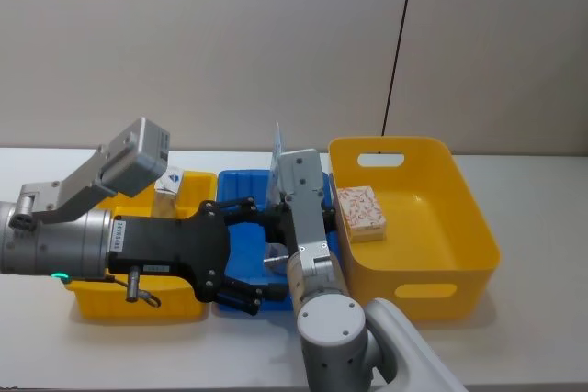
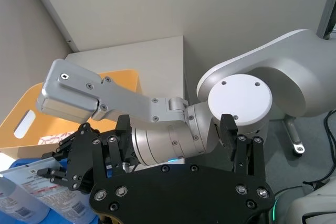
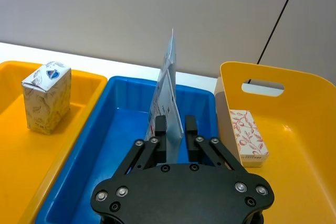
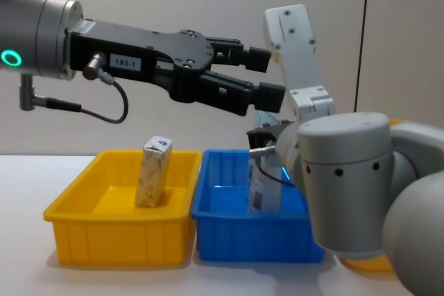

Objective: Bimanual collaborative sorting of washing and personal care products

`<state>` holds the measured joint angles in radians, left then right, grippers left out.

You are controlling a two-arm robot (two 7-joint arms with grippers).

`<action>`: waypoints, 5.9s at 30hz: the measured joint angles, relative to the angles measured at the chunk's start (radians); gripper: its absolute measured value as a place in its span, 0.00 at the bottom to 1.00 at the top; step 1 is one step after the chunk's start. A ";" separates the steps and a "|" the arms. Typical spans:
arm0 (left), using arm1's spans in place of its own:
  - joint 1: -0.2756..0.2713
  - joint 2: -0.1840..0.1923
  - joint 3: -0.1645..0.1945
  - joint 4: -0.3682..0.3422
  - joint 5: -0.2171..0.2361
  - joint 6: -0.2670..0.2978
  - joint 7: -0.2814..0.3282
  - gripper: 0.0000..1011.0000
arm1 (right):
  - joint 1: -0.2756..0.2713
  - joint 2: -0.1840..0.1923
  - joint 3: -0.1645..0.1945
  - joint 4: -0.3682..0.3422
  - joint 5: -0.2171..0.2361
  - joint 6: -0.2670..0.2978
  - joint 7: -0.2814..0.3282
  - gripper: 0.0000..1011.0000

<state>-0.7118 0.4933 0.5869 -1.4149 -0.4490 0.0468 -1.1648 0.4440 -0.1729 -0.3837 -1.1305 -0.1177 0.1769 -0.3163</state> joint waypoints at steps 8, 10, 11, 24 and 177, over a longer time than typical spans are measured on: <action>0.000 0.000 0.000 0.000 0.000 0.000 0.000 0.99 | -0.015 0.000 0.004 -0.019 -0.003 -0.002 0.001 0.01; 0.000 0.000 0.000 0.000 0.000 0.000 0.000 0.99 | -0.018 0.001 0.005 -0.024 -0.003 -0.002 0.002 0.00; 0.000 0.000 0.000 0.000 0.000 0.000 0.000 0.99 | -0.020 0.001 0.005 -0.026 -0.003 -0.001 0.003 0.00; 0.000 0.000 0.000 0.000 0.000 0.000 0.000 0.99 | -0.044 0.005 0.013 -0.068 -0.005 0.007 0.024 0.00; 0.000 0.000 0.000 0.000 0.000 0.000 0.000 0.99 | -0.168 0.312 0.392 -0.421 0.269 -0.043 0.663 0.99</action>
<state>-0.7119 0.4933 0.5869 -1.4149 -0.4491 0.0468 -1.1649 0.2760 0.1391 0.0078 -1.5515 0.1518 0.1339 0.3464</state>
